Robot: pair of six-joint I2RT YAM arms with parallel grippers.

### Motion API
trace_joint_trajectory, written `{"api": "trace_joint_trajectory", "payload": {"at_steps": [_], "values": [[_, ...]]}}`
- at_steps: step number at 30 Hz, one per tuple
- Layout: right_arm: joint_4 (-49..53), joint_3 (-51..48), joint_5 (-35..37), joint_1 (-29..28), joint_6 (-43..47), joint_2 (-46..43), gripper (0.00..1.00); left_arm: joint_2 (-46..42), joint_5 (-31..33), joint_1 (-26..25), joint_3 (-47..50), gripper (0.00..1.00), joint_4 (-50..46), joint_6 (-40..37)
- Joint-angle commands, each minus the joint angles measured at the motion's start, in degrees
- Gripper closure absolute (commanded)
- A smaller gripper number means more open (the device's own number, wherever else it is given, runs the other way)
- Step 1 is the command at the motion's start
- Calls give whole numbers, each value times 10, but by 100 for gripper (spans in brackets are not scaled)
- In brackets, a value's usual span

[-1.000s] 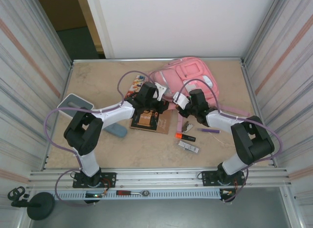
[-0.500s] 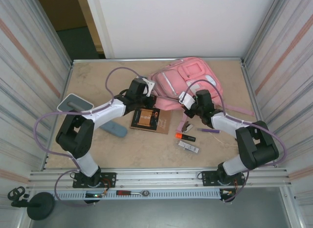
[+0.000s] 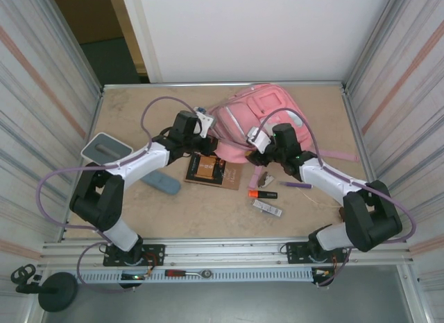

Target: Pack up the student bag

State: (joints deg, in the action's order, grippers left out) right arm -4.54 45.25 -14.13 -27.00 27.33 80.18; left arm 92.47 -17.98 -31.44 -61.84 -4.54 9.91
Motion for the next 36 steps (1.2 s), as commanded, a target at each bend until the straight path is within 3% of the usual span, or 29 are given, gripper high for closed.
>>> {"api": "trace_joint_trajectory", "payload": {"at_steps": [1,5,9,12,15,22,26,28,30,33,36], "values": [[-16,38,-39,-29,-32,35,41,-37,-41,-14,-11,100,18,6],[-49,76,-47,-45,-36,86,44,-34,-38,-20,-17,100,12,5],[-56,82,-46,-42,-28,102,82,-37,-18,-18,-15,100,7,7],[-42,57,-44,-27,-24,81,95,-49,1,-8,-4,100,7,9],[-33,21,-46,-1,-24,43,100,-60,23,11,5,100,6,8],[37,-4,-56,57,4,-15,98,-47,109,49,-8,100,-31,-2],[77,13,-51,88,13,-29,96,-45,92,52,-18,100,-45,7],[100,28,-51,93,13,-34,90,-49,56,50,-17,100,-44,15],[131,54,-68,90,2,-32,77,-55,21,44,-15,100,-36,25],[142,73,-109,63,-21,-29,59,-64,-18,27,-14,100,-20,42],[114,75,-139,27,-47,-25,48,-68,-35,10,-20,100,-16,49]]}}
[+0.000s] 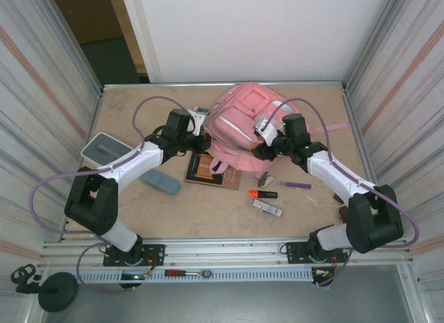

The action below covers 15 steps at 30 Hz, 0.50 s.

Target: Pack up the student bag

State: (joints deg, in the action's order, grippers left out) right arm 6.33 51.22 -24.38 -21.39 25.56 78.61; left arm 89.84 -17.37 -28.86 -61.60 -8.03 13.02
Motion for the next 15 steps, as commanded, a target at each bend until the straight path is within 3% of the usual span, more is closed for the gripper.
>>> {"api": "trace_joint_trajectory", "payload": {"at_steps": [1,5,9,12,15], "values": [[-5,17,-46,-39,-38,-5,46,-43,-44,-20,-24,100,19,19],[-39,36,-50,-75,-59,38,36,-47,-61,-35,-29,100,20,22],[-74,54,-45,-92,-73,91,42,-53,-67,-44,-28,100,23,24],[-73,47,0,-92,-75,100,76,-61,-52,-44,-23,100,19,19],[-68,14,33,-78,-71,59,93,-73,-18,-38,-16,100,6,5]]}}
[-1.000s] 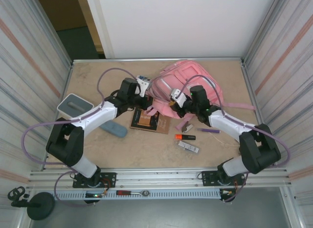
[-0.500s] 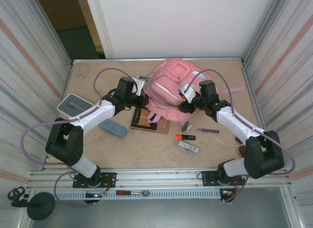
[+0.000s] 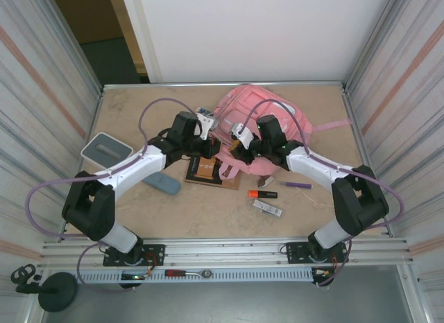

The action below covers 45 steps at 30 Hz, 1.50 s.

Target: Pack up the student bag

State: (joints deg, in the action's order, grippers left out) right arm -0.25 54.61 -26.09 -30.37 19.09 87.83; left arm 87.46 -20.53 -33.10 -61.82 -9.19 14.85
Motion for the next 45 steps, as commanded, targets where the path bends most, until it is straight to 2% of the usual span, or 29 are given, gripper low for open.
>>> {"api": "trace_joint_trajectory", "payload": {"at_steps": [1,6,12,15,19,23,26,28,29,31,34,39,45], "values": [[5,-29,55,18,-5,-49,95,-50,24,9,-12,100,15,-16],[38,-75,59,69,-2,-121,97,-42,75,48,-10,100,6,-30],[57,-80,42,90,3,-145,93,3,48,60,-37,100,-1,-38],[77,-58,34,82,-6,-134,79,7,9,55,-41,100,9,-33],[76,-31,33,53,-33,-118,45,-6,-24,33,-37,100,26,-25],[40,-21,36,13,-58,-92,32,-16,-58,16,-35,100,48,-4],[9,-10,46,-2,-73,-68,29,-18,-61,2,-42,100,46,-4],[5,8,47,-9,-77,-44,36,-20,-64,-3,-44,100,47,-3],[10,15,51,-10,-74,-37,45,-21,-62,-3,-44,100,46,-3],[30,20,75,-8,-62,-34,71,-28,-39,-2,-43,100,37,-9],[49,1,76,19,-55,-64,88,-38,14,8,-39,100,14,-17],[47,-49,3,75,-51,-143,100,-25,59,43,-30,100,-2,-22],[70,-52,-56,109,-36,-178,100,4,67,62,-29,100,17,-21]]}}
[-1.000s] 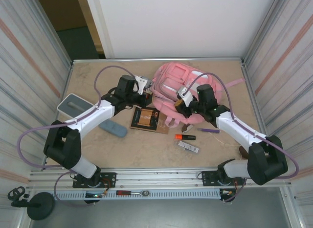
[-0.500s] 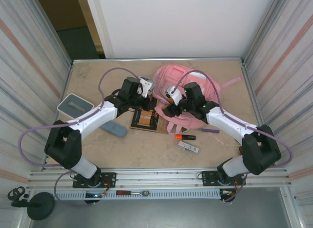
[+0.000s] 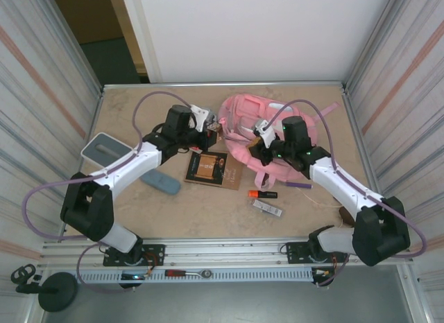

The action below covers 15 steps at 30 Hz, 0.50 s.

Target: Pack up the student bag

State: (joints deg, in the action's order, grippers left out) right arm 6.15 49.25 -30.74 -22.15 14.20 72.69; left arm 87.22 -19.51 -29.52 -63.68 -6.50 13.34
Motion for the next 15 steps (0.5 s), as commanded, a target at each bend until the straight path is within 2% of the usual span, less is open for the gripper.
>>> {"api": "trace_joint_trajectory", "payload": {"at_steps": [1,7,10,12,15], "values": [[9,5,-16,30,15,-29,100,13,60,28,-14,100,-8,-7],[0,23,-49,52,6,-34,100,67,76,39,-45,100,1,-9],[-1,37,-56,54,0,-23,100,72,24,39,-50,100,11,-6],[4,43,-56,54,0,-15,100,57,-34,38,-17,99,61,-6],[12,48,-49,54,5,-11,100,34,-97,38,33,82,122,-30]]}}
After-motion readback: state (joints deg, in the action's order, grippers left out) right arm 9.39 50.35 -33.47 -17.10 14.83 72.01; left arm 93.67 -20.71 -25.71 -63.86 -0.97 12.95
